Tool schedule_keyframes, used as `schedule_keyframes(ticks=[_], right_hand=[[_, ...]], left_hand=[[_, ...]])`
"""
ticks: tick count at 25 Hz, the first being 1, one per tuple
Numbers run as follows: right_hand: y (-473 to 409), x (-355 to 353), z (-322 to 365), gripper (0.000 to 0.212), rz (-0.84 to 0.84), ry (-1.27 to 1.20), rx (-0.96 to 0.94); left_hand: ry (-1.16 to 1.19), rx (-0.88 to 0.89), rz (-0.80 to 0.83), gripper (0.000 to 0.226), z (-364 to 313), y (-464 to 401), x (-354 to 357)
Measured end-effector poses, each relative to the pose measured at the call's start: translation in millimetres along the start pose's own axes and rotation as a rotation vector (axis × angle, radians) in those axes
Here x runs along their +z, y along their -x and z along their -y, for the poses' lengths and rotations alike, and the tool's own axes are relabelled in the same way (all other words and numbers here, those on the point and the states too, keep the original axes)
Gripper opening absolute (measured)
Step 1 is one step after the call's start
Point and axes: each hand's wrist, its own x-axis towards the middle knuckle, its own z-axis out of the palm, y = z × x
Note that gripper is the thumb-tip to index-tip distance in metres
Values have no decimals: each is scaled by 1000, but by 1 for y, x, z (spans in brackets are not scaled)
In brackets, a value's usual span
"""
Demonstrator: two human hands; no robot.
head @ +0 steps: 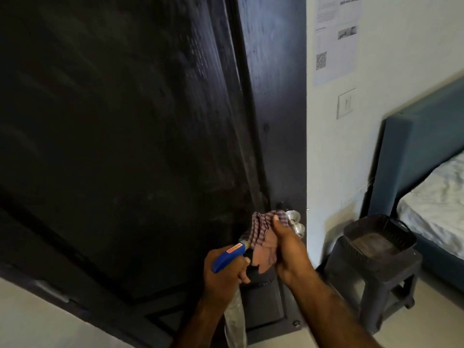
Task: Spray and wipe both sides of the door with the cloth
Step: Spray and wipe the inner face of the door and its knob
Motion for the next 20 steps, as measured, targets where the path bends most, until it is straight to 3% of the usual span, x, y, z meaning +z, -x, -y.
schedule_keyframes(ticks=[2,4,7,8,11,13,15,17,20], right_hand=[[10,7,4,36,57,-238,164],[22,12,8,43,74,-275,172],[26,24,2,41,9,15,35],[24,32,5,40,-38,222,-179],[7,69,36,45,-125,900,-1069],[-17,91,49,51,-120,1110,-1370],[-43,88,24,51,-162,1337,-1448],[-62,50,-38,48,-215,1565,-1396],[-64,-15,-89,66,-8,1646,-1226]], left_hand=[[-29,-11,7,29,10,-6,-4],[-73,-56,26,27,20,-17,-7],[-67,-65,54,36,26,-27,-13],[-48,-51,42,30,24,-31,-18],[124,-44,26,24,17,-49,-42],[204,-74,79,27,13,-60,-58],[213,-68,116,26,11,-67,-72],[195,-48,130,25,12,-73,-84],[186,-61,125,22,18,-81,-99]])
